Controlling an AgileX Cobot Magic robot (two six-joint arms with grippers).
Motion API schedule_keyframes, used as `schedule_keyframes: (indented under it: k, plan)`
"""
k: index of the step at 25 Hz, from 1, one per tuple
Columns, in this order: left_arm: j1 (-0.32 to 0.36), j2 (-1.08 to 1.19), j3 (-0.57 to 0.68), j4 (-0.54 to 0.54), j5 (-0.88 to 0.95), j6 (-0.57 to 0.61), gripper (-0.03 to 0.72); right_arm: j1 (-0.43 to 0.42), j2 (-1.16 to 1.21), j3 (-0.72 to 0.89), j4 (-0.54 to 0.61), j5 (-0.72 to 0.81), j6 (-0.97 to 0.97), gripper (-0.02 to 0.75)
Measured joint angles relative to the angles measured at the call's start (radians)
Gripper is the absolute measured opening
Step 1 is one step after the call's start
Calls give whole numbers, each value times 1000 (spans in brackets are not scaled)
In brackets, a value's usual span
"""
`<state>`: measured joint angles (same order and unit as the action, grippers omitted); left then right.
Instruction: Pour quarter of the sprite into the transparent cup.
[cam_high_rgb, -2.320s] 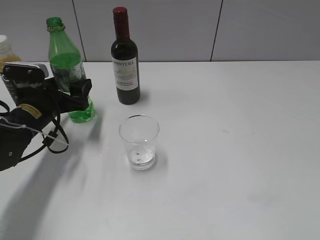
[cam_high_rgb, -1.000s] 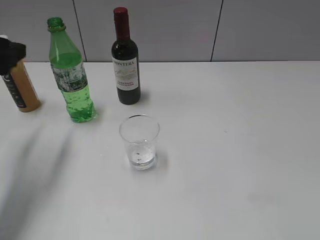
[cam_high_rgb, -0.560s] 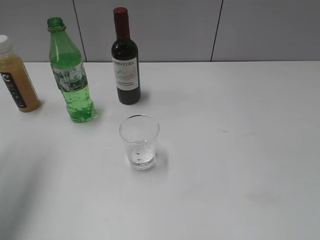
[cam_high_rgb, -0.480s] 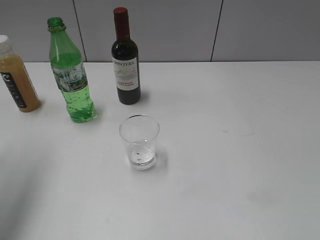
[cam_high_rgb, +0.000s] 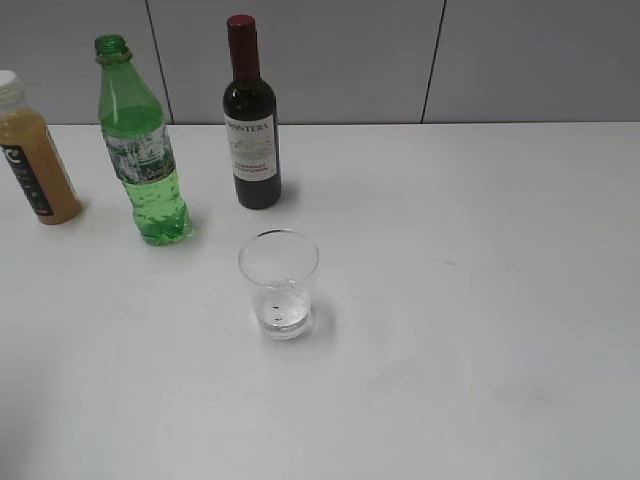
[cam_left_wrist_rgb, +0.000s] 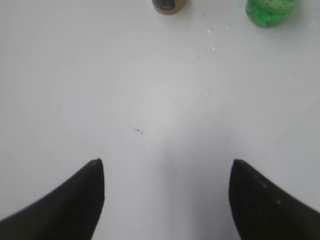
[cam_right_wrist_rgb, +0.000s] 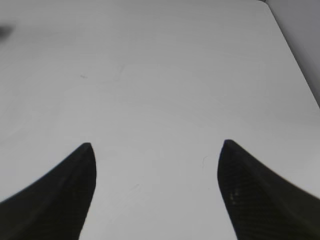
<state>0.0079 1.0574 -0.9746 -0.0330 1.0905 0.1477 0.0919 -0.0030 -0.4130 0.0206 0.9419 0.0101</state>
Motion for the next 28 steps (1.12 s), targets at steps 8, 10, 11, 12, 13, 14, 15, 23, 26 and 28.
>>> schedule_keyframes:
  k: [8,10,11,12,13,14,15,23,26,28]
  plan:
    - [0,-257,269,-28,-7,0,589,0,0,0,0,0,0,584]
    - [0,-331,314,-28,-13,0,589,0,0,0,0,0,0,584]
    - [0,-364,336,-29,-17,0,589,0,0,0,0,0,0,584]
    - [0,-403,353,-30,-25,0,589,0,0,0,0,0,0,584]
    - [0,-443,372,-31,-32,0,589,0,0,0,0,0,0,584]
    - [0,-481,389,-33,-36,0,589,0,0,0,0,0,0,584]
    - [0,-511,405,-38,-40,0,589,0,0,0,0,0,0,584]
    - [0,-725,458,-80,-60,0,589,0,0,0,0,0,0,584]
    - [0,-791,461,-80,-58,0,589,0,0,0,0,0,0,584]
    - [0,-836,466,-80,-57,0,589,0,0,0,0,0,0,584]
